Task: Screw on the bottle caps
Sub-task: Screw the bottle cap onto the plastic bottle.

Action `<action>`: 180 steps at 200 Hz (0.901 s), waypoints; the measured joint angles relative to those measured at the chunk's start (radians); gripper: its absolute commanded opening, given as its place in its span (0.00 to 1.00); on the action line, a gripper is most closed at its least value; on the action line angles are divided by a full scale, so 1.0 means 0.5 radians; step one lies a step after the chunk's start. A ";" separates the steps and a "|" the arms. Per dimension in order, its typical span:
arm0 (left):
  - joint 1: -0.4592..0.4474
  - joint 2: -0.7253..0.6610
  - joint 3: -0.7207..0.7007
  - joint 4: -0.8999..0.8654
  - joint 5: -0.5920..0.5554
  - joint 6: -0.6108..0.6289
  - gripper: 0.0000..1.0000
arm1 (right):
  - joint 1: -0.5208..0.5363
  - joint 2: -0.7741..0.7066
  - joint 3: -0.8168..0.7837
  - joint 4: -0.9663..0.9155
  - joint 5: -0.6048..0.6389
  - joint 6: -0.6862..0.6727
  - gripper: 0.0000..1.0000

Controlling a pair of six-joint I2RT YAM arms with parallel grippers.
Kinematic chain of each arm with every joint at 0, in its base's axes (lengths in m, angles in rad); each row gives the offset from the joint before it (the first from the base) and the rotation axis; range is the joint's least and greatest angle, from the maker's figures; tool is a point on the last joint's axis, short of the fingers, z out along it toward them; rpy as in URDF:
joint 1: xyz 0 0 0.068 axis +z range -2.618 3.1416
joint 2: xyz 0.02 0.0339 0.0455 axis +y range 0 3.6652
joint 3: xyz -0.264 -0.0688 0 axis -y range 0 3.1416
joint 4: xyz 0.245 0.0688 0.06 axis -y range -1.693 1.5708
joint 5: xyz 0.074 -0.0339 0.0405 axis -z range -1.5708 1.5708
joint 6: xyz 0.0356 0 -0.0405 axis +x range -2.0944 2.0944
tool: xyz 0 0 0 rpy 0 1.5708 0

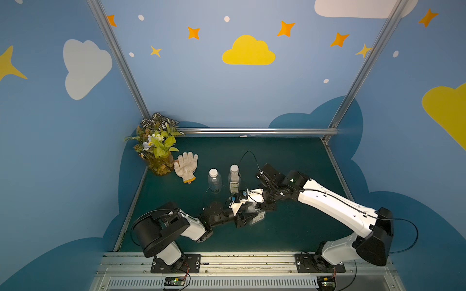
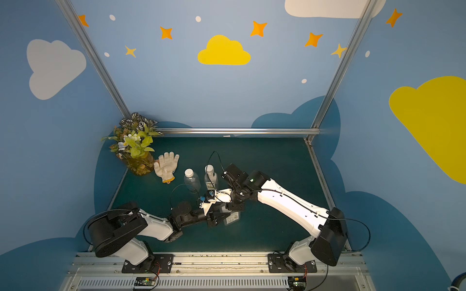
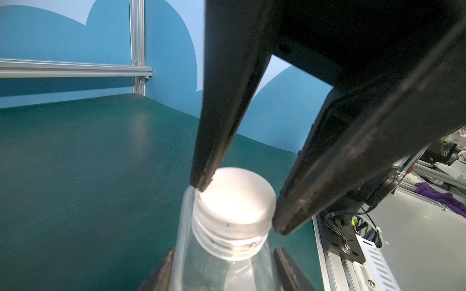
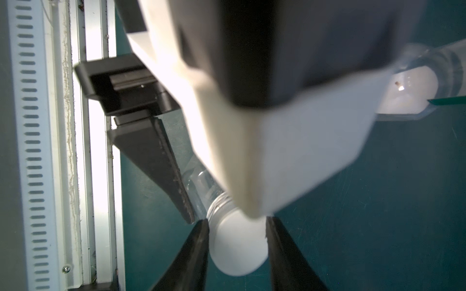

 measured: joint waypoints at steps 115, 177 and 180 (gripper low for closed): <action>-0.001 0.000 0.000 0.000 0.009 0.015 0.03 | 0.034 -0.310 -0.151 0.147 0.024 0.261 0.80; -0.001 0.000 0.000 0.000 0.010 0.015 0.03 | -0.047 -0.325 -0.108 0.241 0.237 0.398 0.98; -0.001 0.000 0.000 0.000 0.010 0.015 0.03 | -0.050 -0.319 -0.104 0.242 0.247 0.404 0.98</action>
